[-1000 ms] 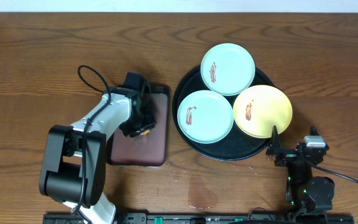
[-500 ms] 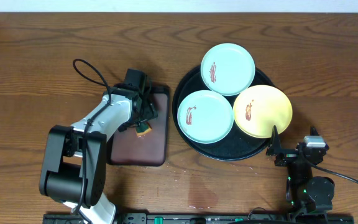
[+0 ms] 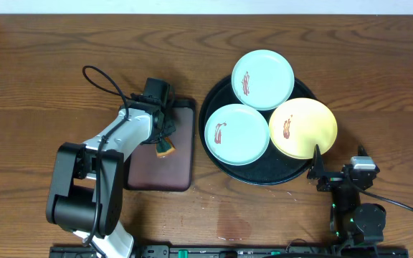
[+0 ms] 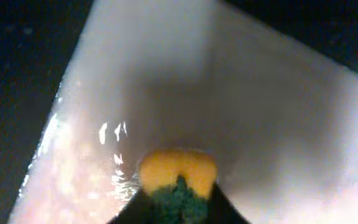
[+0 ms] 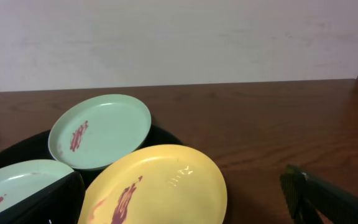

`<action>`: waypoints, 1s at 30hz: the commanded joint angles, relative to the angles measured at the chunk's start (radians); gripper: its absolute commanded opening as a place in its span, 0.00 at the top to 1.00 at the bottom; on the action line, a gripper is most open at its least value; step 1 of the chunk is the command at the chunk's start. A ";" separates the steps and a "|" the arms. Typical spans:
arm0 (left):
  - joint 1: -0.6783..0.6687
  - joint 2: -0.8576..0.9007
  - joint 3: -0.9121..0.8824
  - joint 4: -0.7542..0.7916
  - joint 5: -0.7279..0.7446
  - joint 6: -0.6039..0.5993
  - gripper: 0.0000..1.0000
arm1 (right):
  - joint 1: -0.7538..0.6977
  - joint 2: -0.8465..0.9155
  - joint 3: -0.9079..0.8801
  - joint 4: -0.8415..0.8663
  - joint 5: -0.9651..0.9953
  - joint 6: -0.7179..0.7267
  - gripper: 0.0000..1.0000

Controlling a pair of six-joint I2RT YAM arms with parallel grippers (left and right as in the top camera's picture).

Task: Clean dirty plates on tray and stack at the side
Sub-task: 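Lift the sponge with the left gripper off the small tray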

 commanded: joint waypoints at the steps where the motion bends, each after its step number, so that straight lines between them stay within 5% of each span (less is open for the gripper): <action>1: 0.004 0.015 -0.015 0.001 -0.014 -0.001 0.91 | -0.008 -0.005 -0.002 -0.004 0.010 -0.014 0.01; 6: 0.004 0.015 -0.015 0.001 -0.013 -0.001 0.89 | -0.008 -0.005 -0.002 -0.004 0.010 -0.014 0.01; 7: 0.004 0.015 -0.015 0.000 -0.013 -0.002 0.75 | -0.008 -0.005 -0.002 -0.004 0.010 -0.014 0.01; 9: 0.004 0.015 -0.015 -0.013 -0.009 -0.002 0.26 | -0.008 -0.005 -0.002 -0.004 0.010 -0.014 0.01; 11: 0.004 0.015 -0.015 -0.034 0.009 -0.002 0.15 | -0.008 -0.005 -0.002 -0.004 0.010 -0.014 0.01; 17: 0.004 0.015 -0.015 -0.097 0.056 -0.001 0.14 | -0.008 -0.005 -0.002 -0.004 0.010 -0.014 0.01; 24: 0.004 0.015 -0.015 -0.105 0.075 -0.001 0.45 | -0.008 -0.005 -0.002 -0.004 0.010 -0.014 0.01; 30: 0.004 0.015 -0.015 -0.106 0.075 -0.002 0.60 | -0.008 -0.005 -0.002 -0.004 0.010 -0.014 0.01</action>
